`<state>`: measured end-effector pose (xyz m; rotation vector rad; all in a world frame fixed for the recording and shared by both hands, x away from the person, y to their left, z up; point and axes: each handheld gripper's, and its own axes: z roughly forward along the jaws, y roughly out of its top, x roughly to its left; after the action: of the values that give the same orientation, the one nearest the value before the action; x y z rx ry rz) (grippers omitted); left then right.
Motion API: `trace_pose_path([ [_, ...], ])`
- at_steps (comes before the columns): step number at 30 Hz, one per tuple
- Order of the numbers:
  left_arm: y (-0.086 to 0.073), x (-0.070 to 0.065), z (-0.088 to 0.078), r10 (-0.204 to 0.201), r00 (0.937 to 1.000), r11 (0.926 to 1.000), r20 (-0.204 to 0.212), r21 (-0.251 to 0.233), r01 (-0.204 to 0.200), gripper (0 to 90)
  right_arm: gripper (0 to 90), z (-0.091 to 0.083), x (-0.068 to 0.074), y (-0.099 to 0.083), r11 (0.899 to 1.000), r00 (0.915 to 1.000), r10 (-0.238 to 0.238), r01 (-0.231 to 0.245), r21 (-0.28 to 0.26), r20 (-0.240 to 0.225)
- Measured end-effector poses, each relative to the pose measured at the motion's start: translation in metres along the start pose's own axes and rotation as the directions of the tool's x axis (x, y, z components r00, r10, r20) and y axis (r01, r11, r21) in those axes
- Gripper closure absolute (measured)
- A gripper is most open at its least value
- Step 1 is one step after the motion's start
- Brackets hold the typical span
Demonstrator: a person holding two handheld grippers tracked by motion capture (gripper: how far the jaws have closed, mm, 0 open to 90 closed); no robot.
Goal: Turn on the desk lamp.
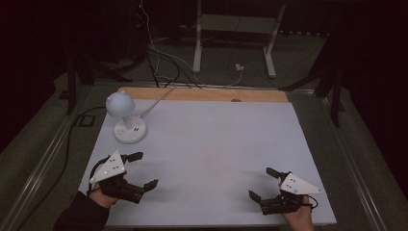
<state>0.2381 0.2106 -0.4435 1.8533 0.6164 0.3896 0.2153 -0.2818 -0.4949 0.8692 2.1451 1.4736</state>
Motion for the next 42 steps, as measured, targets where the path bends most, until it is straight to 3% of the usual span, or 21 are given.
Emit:
trace_pose_path([
  [6, -0.001, 0.007, 0.000, -0.017, 0.9991, 0.9998, -0.039, -0.004, 0.017, 0.4, 0.0, 0.000, 0.000, 0.000, 1.000, 1.0000, -0.001, 0.001, 0.001, 0.000],
  [11, -0.005, 0.018, 0.000, -0.043, 0.9929, 0.9991, -0.111, -0.007, 0.043, 0.4, 0.0, 0.000, 0.000, 0.000, 1.000, 1.0000, 0.001, -0.001, 0.000, 0.000],
  [15, -0.005, 0.023, -0.001, -0.054, 0.9891, 0.9986, -0.137, -0.009, 0.053, 0.4, 0.0, 0.000, 0.000, 0.000, 1.000, 1.0000, 0.002, -0.002, 0.003, -0.001],
  [17, -0.005, 0.028, 0.000, -0.063, 0.9827, 0.9980, -0.174, -0.012, 0.061, 0.4, 0.0, 0.000, 0.000, 0.000, 1.000, 1.0000, 0.001, -0.001, 0.003, -0.002],
  [20, -0.005, 0.030, 0.001, -0.064, 0.9782, 0.9979, -0.198, -0.004, 0.064, 0.4, 0.0, 0.000, 0.000, 0.000, 1.000, 1.0000, 0.002, -0.002, 0.002, -0.002],
  [21, -0.004, 0.033, 0.002, -0.068, 0.9729, 0.9976, -0.221, -0.007, 0.069, 0.4, 0.0, 0.000, -0.001, -0.001, 1.000, 1.0000, 0.003, -0.003, 0.002, -0.002],
  [22, -0.004, 0.033, 0.002, -0.068, 0.9729, 0.9976, -0.221, -0.007, 0.069, 0.4, 0.0, 0.000, -0.001, -0.001, 1.000, 1.0000, 0.004, -0.004, 0.003, -0.003],
  [23, -0.004, 0.036, 0.003, -0.080, 0.9675, 0.9968, -0.240, -0.016, 0.078, 0.4, 0.0, 0.000, -0.001, -0.001, 1.000, 1.0000, 0.004, -0.004, 0.003, -0.003],
  [27, -0.005, 0.042, 0.004, -0.097, 0.9611, 0.9953, -0.259, -0.027, 0.093, 0.4, 0.0, 0.000, -0.001, 0.000, 1.000, 1.0000, 0.004, -0.004, 0.002, -0.004],
  [28, -0.006, 0.045, 0.006, -0.104, 0.9564, 0.9946, -0.273, -0.028, 0.100, 0.4, 0.0, 0.000, -0.001, 0.000, 1.000, 1.0000, 0.005, -0.005, 0.002, -0.005],
  [30, -0.006, 0.047, 0.006, -0.108, 0.9548, 0.9941, -0.277, -0.033, 0.103, 0.4, 0.0, 0.000, -0.001, 0.000, 1.000, 1.0000, 0.005, -0.005, 0.001, -0.004],
  [32, -0.007, 0.049, 0.008, -0.109, 0.9481, 0.9940, -0.299, -0.030, 0.105, 0.4, 0.0, 0.000, -0.001, 0.000, 1.000, 1.0000, 0.006, -0.006, 0.001, -0.005],
  [36, -0.008, 0.055, 0.012, -0.115, 0.9432, 0.9933, -0.312, -0.022, 0.114, 0.4, 0.0, 0.000, -0.001, -0.001, 1.000, 1.0000, 0.007, -0.007, 0.002, -0.006],
  [37, -0.009, 0.058, 0.015, -0.120, 0.9383, 0.9926, -0.325, -0.020, 0.120, 0.4, 0.0, 0.000, -0.001, 0.000, 1.000, 1.0000, 0.006, -0.006, 0.002, -0.006],
  [39, -0.010, 0.060, 0.016, -0.125, 0.9371, 0.9918, -0.326, -0.017, 0.127, 0.4, 0.0, 0.000, -0.001, 0.000, 1.000, 1.0000, 0.005, -0.005, 0.001, -0.007],
  [40, -0.011, 0.063, 0.018, -0.139, 0.9299, 0.9900, -0.340, -0.025, 0.139, 0.4, 0.0, 0.000, -0.001, 0.000, 1.000, 1.0000, 0.004, -0.004, 0.001, -0.006],
  [41, -0.011, 0.063, 0.018, -0.139, 0.9299, 0.9900, -0.340, -0.025, 0.139, 0.4, 0.0, 0.000, -0.001, 0.000, 1.000, 1.0000, 0.004, -0.004, 0.000, -0.006],
  [42, -0.011, 0.065, 0.020, -0.144, 0.9228, 0.9891, -0.357, -0.025, 0.145, 0.4, 0.0, -0.001, -0.001, 0.000, 1.000, 1.0000, 0.005, -0.005, -0.001, -0.006],
])
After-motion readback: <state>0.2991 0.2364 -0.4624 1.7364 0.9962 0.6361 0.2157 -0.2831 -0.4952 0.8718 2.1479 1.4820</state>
